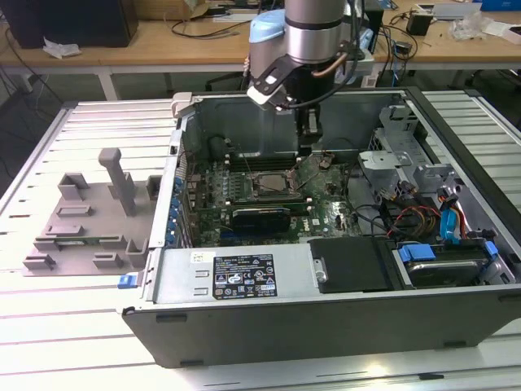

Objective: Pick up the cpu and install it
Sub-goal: 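Close the cpu cover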

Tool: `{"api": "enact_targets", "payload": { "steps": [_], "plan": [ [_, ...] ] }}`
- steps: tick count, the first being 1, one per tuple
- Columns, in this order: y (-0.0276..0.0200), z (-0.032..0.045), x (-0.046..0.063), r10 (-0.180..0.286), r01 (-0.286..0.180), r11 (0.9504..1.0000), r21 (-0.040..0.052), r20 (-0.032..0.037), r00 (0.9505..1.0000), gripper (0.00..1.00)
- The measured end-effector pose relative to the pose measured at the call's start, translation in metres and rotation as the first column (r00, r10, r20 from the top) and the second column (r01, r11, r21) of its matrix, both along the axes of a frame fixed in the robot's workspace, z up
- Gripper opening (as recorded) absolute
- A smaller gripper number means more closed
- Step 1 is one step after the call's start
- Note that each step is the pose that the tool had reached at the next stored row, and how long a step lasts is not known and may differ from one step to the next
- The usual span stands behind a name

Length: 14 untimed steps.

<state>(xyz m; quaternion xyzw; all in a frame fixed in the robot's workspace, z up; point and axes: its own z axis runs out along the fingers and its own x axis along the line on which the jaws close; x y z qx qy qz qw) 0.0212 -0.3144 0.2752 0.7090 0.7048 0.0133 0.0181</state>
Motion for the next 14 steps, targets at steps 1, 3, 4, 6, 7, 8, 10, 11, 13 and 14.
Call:
{"api": "enact_targets", "payload": {
  "steps": [1,3,4,6,7,8,10,11,13,14],
  "plan": [
    [0.0,0.0,0.004,0.0,0.0,1.0,0.0,-0.0004,1.0,0.11],
    [-0.0001,0.0001,0.015,0.0,0.0,1.0,-0.0002,-0.002,1.0,0.11],
    [-0.0001,0.0001,0.02,0.0,0.0,1.0,-0.0001,-0.003,1.0,0.11],
    [0.0,0.0,0.03,0.0,0.0,1.0,-0.0002,-0.0052,1.0,0.11],
    [0.0,-0.0003,0.039,0.0,0.0,1.0,-0.0001,-0.0086,1.0,0.11],
    [0.0,-0.0024,0.045,0.0,0.0,1.0,-0.0002,-0.0142,0.9999,0.11],
    [0.0,-0.0078,0.049,0.0,0.0,1.0,-0.0001,-0.0195,0.9998,0.11],
    [0.0,-0.0096,0.049,0.0,0.0,1.0,-0.0002,-0.0209,0.9998,0.11],
    [-0.0001,-0.0152,0.049,0.0,0.0,1.0,-0.0003,-0.0246,0.9997,0.11],
    [-0.0001,-0.0173,0.049,0.0,0.0,1.0,-0.0001,-0.0257,0.9997,0.11]
  ]
}}
